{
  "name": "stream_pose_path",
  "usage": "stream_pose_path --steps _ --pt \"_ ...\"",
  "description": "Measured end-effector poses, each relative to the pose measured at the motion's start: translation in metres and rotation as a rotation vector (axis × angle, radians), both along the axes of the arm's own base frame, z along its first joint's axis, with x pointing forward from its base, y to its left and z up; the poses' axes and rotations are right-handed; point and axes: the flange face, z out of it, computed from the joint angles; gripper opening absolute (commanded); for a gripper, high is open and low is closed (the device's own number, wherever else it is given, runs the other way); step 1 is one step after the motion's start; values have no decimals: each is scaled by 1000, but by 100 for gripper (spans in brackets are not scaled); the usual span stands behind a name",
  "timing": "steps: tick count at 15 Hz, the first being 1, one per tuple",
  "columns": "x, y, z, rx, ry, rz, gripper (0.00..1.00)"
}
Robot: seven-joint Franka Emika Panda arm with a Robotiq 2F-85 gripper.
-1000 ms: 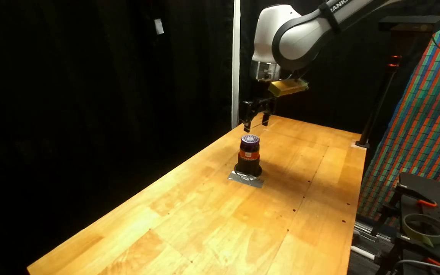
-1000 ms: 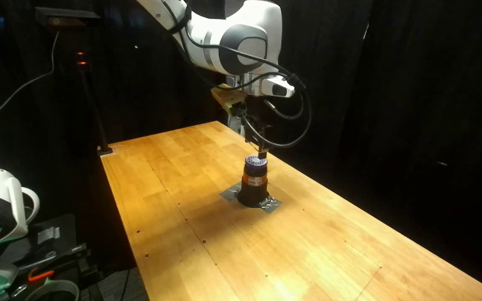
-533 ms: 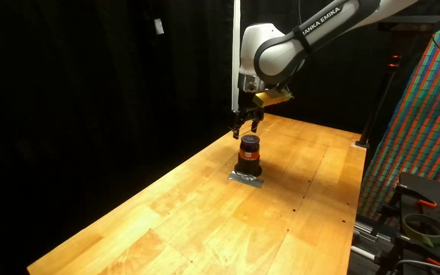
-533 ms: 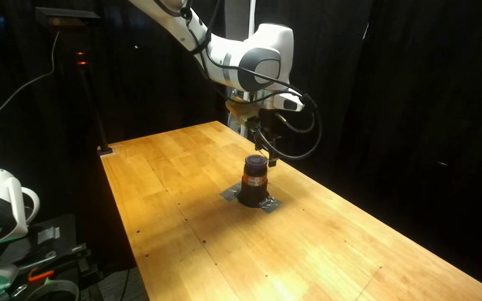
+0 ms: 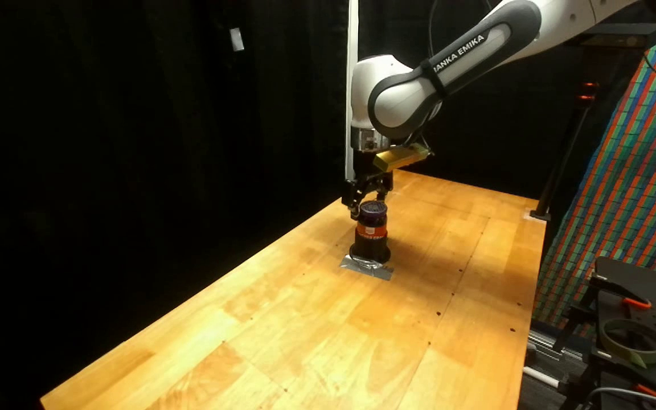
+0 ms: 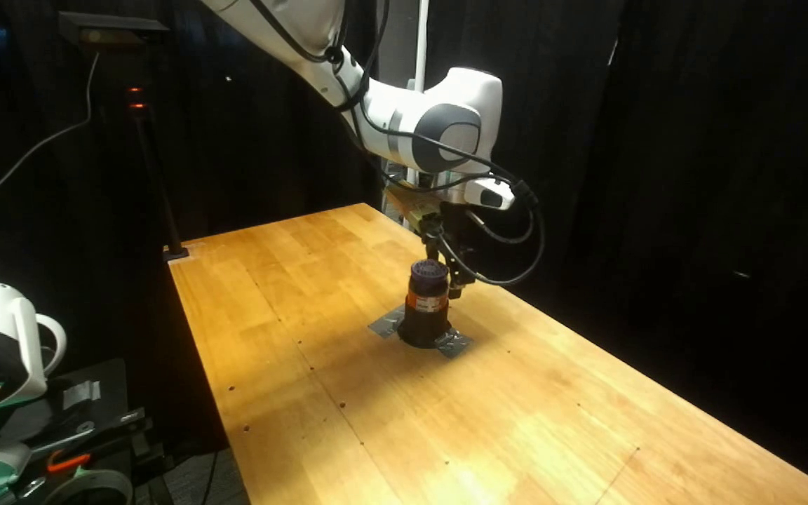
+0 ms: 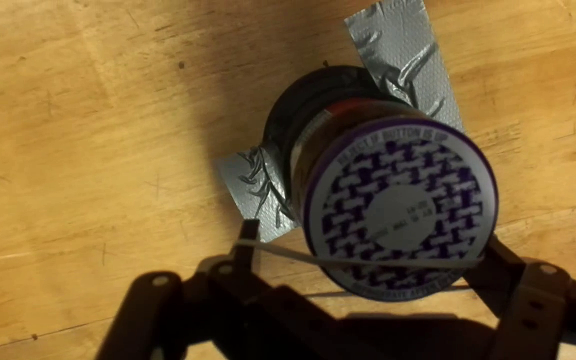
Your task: Put the rubber band around the brown cup
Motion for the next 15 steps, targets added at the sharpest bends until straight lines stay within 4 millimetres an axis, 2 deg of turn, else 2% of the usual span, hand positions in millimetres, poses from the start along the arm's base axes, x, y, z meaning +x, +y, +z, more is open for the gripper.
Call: stream_pose_path --steps 5,9,15 --pt "-5 -1 -5 35 75 5 100" --pt "-9 -6 3 63 92 -6 100" --pt "-26 -15 5 114 113 -25 100"
